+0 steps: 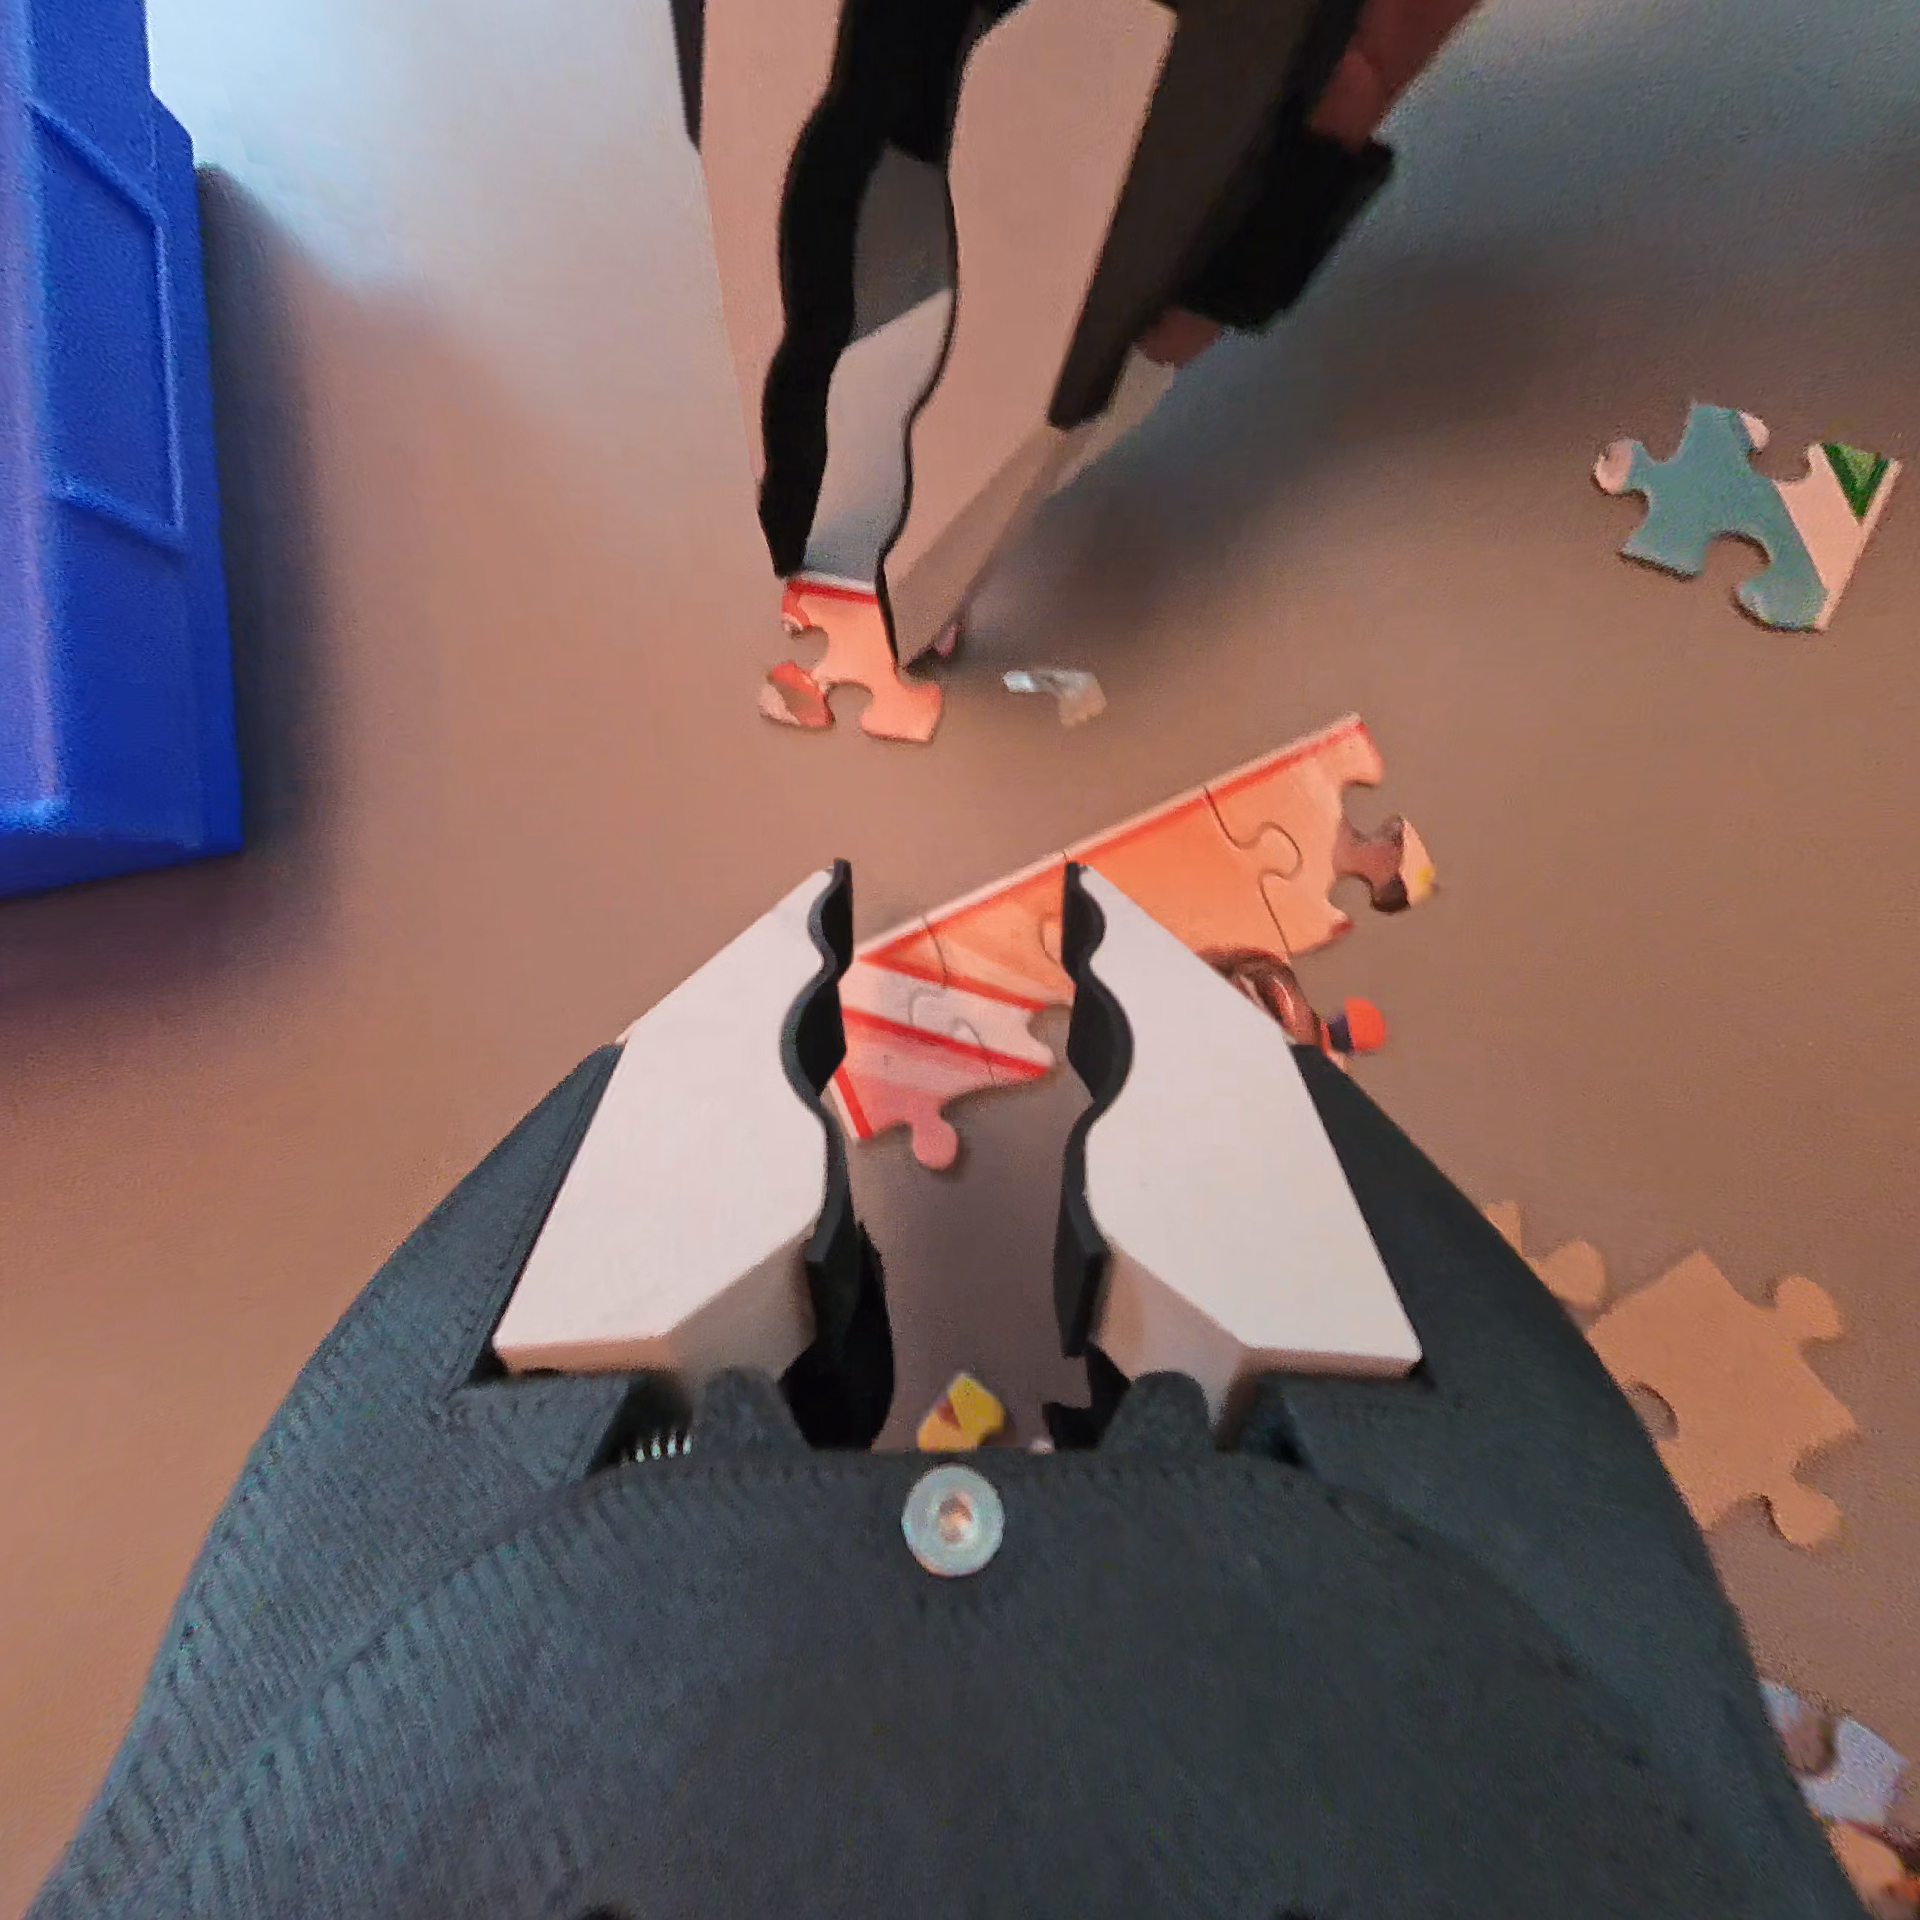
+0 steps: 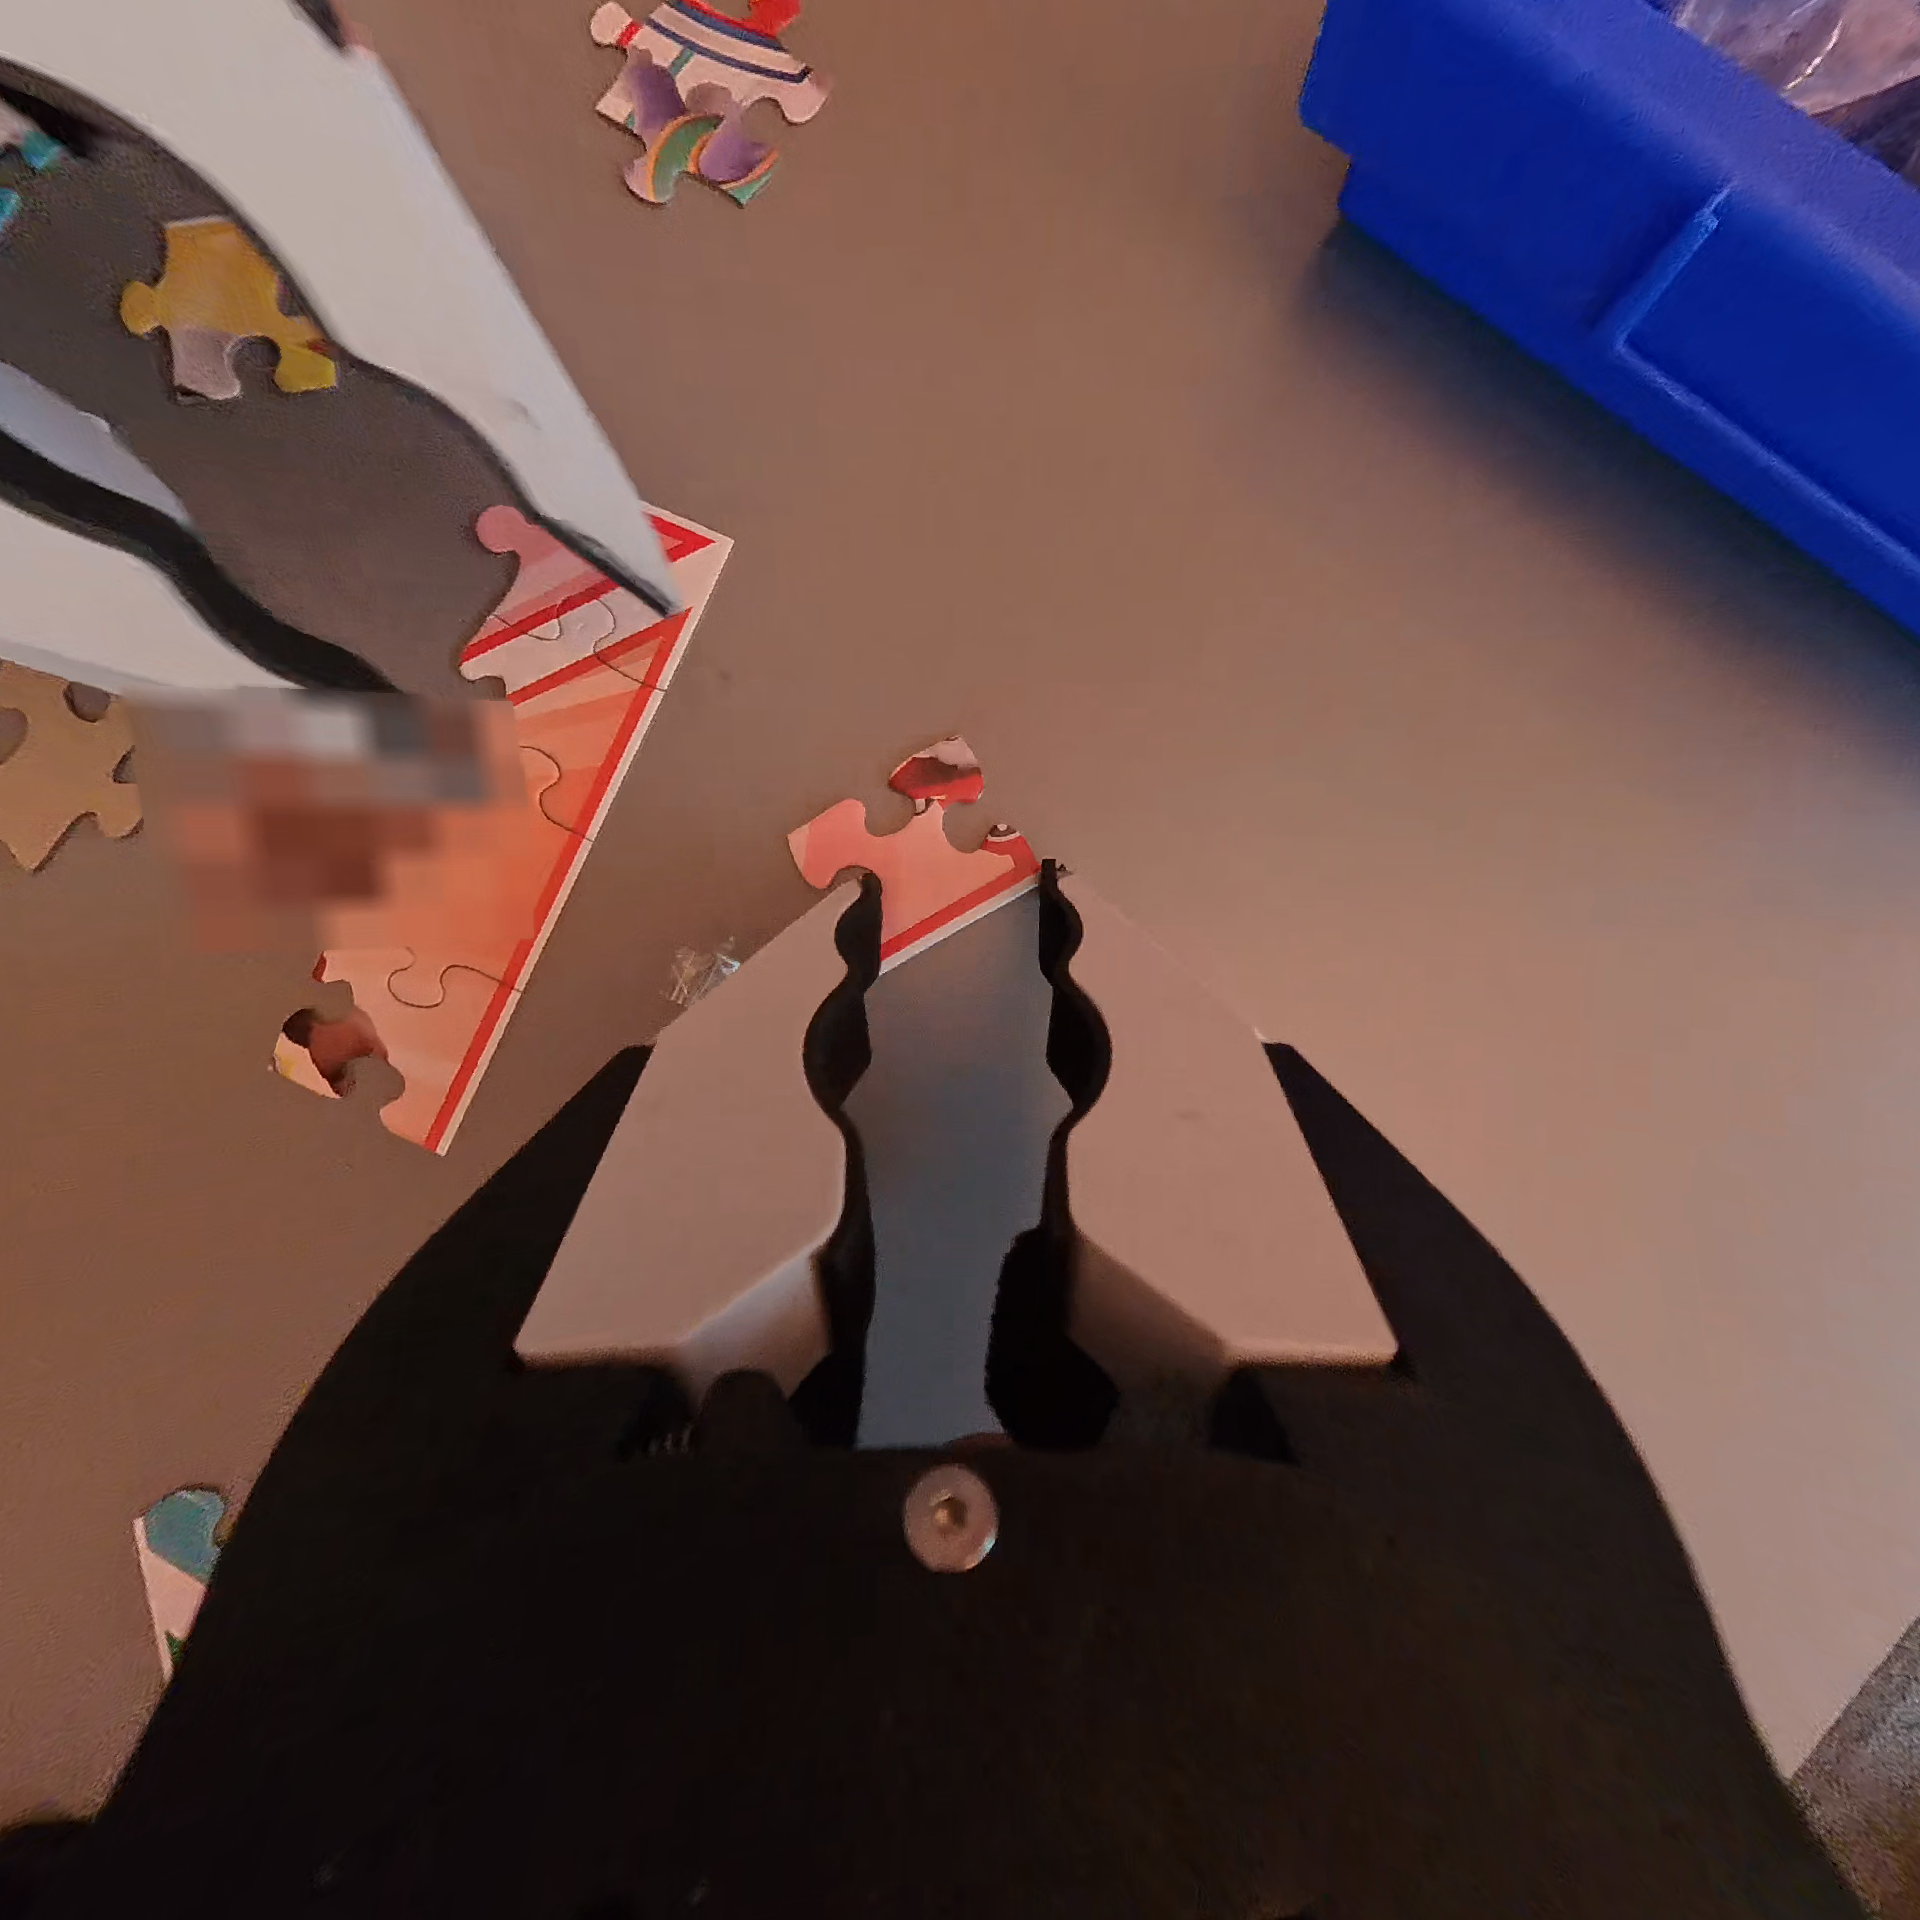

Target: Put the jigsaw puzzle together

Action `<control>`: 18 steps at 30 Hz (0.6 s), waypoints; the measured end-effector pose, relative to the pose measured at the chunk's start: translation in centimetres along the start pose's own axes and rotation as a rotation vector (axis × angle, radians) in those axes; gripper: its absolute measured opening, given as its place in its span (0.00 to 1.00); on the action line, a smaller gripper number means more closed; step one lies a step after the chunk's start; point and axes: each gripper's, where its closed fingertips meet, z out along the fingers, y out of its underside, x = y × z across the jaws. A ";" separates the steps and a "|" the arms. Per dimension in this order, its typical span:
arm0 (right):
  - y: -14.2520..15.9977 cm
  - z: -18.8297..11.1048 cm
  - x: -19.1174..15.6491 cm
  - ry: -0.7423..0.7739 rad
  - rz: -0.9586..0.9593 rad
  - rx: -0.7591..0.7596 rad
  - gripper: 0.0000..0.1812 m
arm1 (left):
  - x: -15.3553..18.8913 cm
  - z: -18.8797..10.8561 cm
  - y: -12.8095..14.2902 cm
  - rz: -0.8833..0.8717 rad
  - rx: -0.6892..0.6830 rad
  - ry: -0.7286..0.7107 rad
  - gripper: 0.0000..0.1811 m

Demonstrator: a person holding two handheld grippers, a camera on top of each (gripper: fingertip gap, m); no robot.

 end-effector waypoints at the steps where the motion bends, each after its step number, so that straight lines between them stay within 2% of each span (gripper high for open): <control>1: 0.0 0.0 -0.1 0.000 -0.003 0.009 0.15 | -0.3 0.5 -0.3 -0.005 0.002 0.012 0.22; 5: 0.1 -0.1 -0.6 -0.003 -0.003 0.034 0.09 | -1.2 2.6 -0.6 0.013 -0.047 0.044 0.30; 8: 0.1 -0.1 -0.7 -0.001 0.015 0.059 0.09 | -1.2 3.5 -1.2 -0.046 -0.055 0.095 0.30; 11: 0.1 -0.1 -0.9 -0.003 0.024 0.079 0.08 | -1.0 3.8 -1.7 -0.039 -0.049 0.095 0.25; 13: 0.2 -0.2 -1.0 -0.006 0.029 0.079 0.08 | -1.3 3.8 -1.7 -0.048 -0.049 0.079 0.16; 18: 0.4 -0.3 -1.2 -0.001 0.040 0.097 0.07 | -1.5 3.7 -1.5 -0.020 -0.039 0.042 0.08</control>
